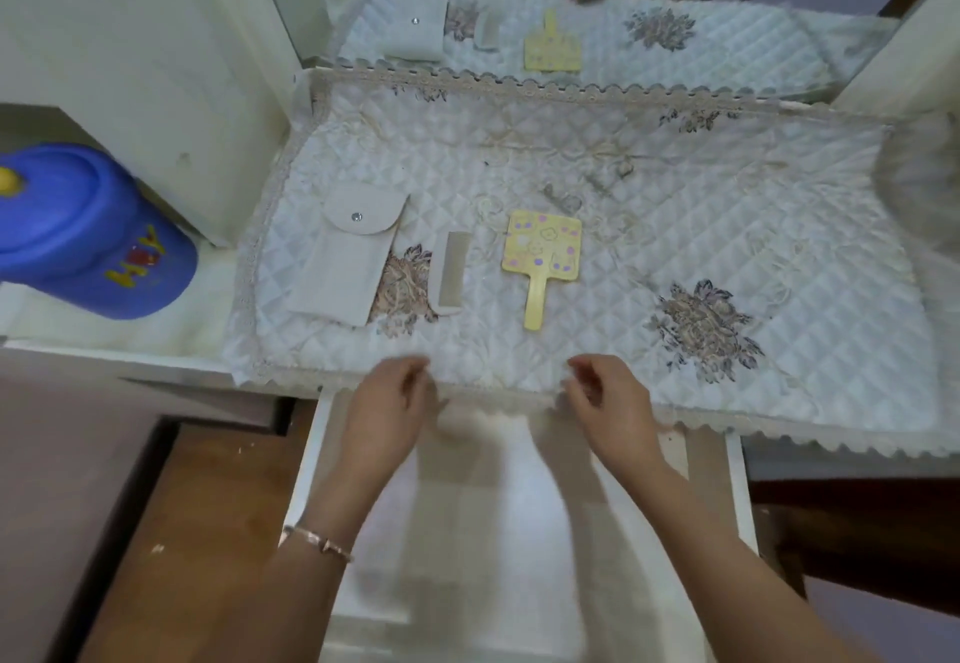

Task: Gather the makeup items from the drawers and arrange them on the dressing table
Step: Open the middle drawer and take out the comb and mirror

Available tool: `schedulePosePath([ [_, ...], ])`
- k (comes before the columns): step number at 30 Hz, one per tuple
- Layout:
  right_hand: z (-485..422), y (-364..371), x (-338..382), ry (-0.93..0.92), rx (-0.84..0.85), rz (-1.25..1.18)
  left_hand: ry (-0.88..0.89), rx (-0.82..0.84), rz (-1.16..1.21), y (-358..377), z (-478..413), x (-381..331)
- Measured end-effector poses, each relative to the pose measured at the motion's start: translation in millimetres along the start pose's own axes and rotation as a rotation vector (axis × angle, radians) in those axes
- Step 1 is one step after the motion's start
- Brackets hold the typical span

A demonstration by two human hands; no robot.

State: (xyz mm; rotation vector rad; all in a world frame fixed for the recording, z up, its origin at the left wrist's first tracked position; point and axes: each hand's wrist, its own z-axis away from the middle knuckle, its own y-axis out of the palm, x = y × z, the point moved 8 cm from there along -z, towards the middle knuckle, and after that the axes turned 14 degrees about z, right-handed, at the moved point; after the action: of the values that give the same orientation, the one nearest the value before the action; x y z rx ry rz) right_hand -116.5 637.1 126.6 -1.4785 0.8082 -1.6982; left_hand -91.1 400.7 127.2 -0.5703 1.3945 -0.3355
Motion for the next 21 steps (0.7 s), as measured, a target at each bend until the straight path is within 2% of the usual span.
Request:
schedulePosePath([
  [2, 45.3, 6.6, -13.2, -0.042, 0.005, 0.062, 0.048, 0.161, -0.12, 9.0, 47.4, 19.8],
  [5, 123.0, 29.6, -43.0, 0.053, 0.158, 0.145, 0.094, 0.283, -0.183, 10.1, 115.2, 46.1],
  [7, 175.4, 49.1, -64.7, 0.133, 0.299, 0.187, -0.007, 0.388, -0.225, 11.5, 155.6, 70.4],
  [10, 235.8, 60.7, -84.1, 0.224, 0.415, 0.228, -0.096, 0.491, -0.241, 9.1, 203.3, 104.8],
  [16, 267.4, 48.5, -91.3, 0.149, 0.27, 0.341, -0.087, 0.529, -0.293, -5.5, 229.5, 103.5],
  [21, 271.3, 53.5, -92.8, 0.104, 0.25, 0.384, -0.112, 0.559, -0.308, -3.2, 234.6, 115.5],
])
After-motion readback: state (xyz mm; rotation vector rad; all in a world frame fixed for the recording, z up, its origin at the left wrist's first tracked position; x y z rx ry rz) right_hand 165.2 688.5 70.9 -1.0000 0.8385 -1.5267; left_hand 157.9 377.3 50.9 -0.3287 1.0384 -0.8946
